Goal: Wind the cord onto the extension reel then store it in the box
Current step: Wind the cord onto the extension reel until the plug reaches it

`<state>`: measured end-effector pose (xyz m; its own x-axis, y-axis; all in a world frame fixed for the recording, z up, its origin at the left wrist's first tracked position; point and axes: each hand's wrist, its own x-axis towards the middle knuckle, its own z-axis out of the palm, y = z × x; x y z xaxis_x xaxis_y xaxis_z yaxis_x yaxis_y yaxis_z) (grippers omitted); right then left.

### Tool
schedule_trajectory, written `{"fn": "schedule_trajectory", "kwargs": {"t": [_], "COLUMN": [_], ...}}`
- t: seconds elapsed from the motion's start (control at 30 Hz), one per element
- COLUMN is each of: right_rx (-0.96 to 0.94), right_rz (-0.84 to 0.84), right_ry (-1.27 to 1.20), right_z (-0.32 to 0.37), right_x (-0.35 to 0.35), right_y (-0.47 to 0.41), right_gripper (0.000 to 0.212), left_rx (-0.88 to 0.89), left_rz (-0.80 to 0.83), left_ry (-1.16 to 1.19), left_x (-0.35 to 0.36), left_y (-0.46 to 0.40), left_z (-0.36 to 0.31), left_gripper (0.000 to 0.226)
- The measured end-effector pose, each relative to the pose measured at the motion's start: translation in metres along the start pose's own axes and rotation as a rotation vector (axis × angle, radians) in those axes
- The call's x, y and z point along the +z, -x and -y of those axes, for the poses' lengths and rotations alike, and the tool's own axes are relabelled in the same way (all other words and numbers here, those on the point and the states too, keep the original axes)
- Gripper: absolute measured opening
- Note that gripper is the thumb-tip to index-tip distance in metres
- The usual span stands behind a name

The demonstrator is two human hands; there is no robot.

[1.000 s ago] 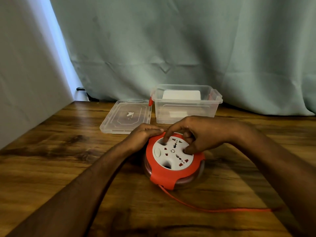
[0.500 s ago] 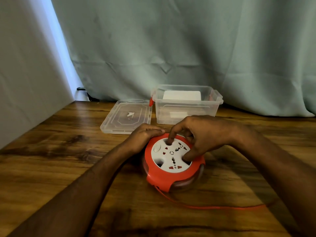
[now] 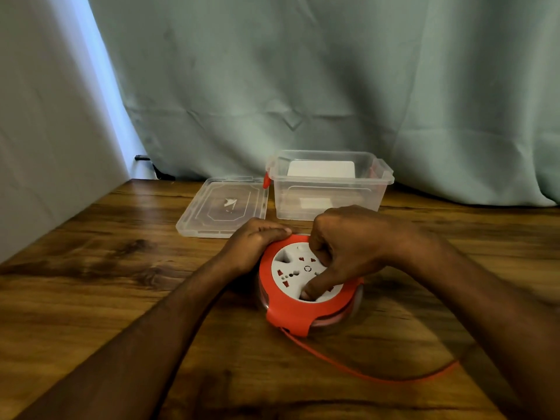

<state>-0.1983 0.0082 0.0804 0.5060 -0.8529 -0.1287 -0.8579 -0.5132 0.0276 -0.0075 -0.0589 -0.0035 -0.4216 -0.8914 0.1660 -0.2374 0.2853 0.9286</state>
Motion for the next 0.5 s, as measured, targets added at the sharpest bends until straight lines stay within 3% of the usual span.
{"fn": "schedule_trajectory", "kwargs": {"t": [0.3, 0.4, 0.43, 0.5], "right_rx": [0.049, -0.047, -0.074, -0.099], "right_rz": [0.018, -0.016, -0.013, 0.020], "right_ry": [-0.157, -0.231, -0.277, -0.337], "right_z": [0.002, -0.009, -0.012, -0.020], "right_x": [0.003, -0.005, -0.008, -0.007], "right_y": [-0.002, 0.003, 0.004, 0.002], "right_gripper": [0.046, 0.015, 0.018, 0.043], "left_rx": [0.010, -0.002, -0.006, -0.013], "left_rz": [0.027, 0.031, 0.035, 0.043], "left_ry": [0.008, 0.014, 0.016, 0.020], "left_x": [-0.002, -0.002, -0.002, -0.003], "left_y": [0.000, 0.001, 0.001, 0.001], "left_z": [-0.001, -0.002, -0.001, -0.001], "left_gripper": [0.037, 0.031, 0.030, 0.030]}}
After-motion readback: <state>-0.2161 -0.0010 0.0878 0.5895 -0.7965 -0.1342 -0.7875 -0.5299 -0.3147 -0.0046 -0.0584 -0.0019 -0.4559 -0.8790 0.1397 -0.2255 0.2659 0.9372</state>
